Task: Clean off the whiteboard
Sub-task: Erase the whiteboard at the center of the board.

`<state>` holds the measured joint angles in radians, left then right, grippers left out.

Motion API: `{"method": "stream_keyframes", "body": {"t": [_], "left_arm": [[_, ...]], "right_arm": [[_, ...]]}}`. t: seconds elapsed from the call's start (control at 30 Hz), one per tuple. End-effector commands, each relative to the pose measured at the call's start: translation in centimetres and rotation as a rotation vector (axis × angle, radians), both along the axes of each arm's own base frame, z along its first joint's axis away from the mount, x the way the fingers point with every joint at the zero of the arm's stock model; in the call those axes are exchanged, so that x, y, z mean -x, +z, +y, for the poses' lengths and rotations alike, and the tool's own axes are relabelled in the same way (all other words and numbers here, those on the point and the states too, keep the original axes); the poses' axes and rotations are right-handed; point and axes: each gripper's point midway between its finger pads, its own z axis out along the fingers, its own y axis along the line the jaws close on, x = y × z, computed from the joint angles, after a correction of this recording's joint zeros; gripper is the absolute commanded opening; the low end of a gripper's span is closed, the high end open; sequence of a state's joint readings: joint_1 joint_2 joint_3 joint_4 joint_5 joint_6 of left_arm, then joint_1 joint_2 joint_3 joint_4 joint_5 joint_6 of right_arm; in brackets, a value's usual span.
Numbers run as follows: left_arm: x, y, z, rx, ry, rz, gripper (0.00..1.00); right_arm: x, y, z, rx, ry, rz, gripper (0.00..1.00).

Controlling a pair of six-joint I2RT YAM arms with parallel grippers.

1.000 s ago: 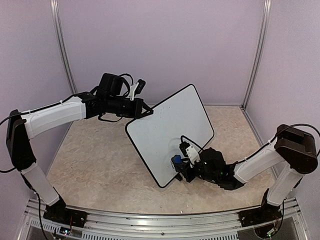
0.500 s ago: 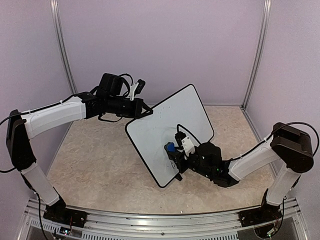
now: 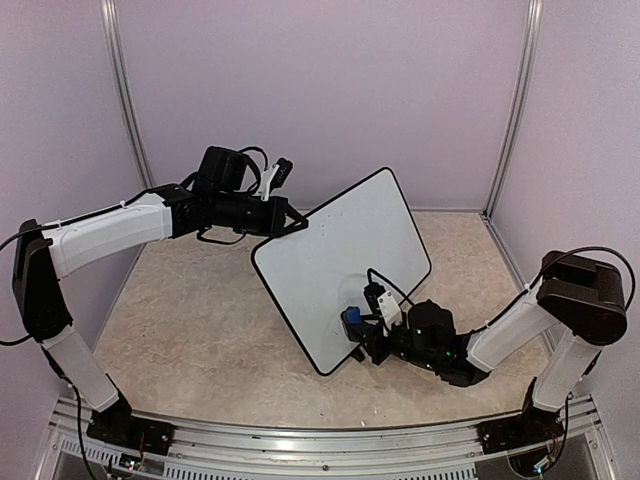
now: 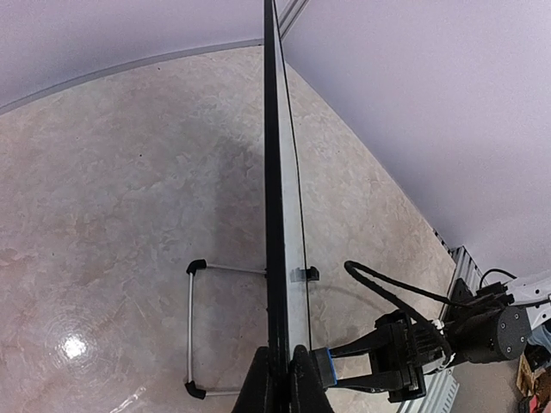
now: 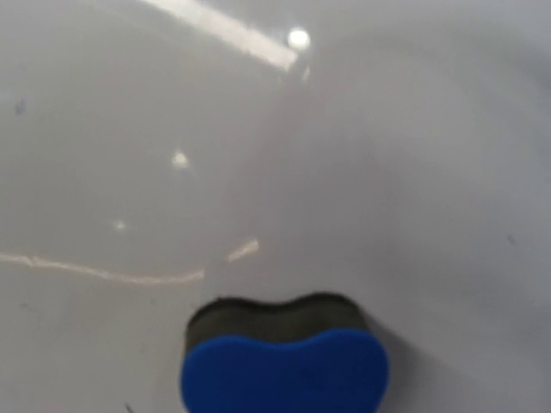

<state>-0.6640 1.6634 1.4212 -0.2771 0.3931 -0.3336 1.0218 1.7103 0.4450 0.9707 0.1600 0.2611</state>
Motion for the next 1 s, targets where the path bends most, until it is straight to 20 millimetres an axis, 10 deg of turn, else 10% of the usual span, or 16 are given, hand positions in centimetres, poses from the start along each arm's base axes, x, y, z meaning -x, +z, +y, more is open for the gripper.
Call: {"method": "stream_keyframes", "body": {"t": [0.0,0.4,0.97], "left_arm": [[2.5,-1.6,-1.8,-0.036,-0.119,0.0,0.0],[2.5,-1.6,-1.8,-0.04,-0.118,-0.004,0.0],[2.4,-1.8,-1.8,-0.034,-0.119,0.008,0.0]], "right_arm": [[-0.1,0.7,0.7,-0.009,0.001,-0.013,0.22],[-4.0,6.3,3.2,-0.022,-0.051,-0.158,0.22],[0.6,-0.8,0.9,0.023,-0.025,0.033,0.23]]}}
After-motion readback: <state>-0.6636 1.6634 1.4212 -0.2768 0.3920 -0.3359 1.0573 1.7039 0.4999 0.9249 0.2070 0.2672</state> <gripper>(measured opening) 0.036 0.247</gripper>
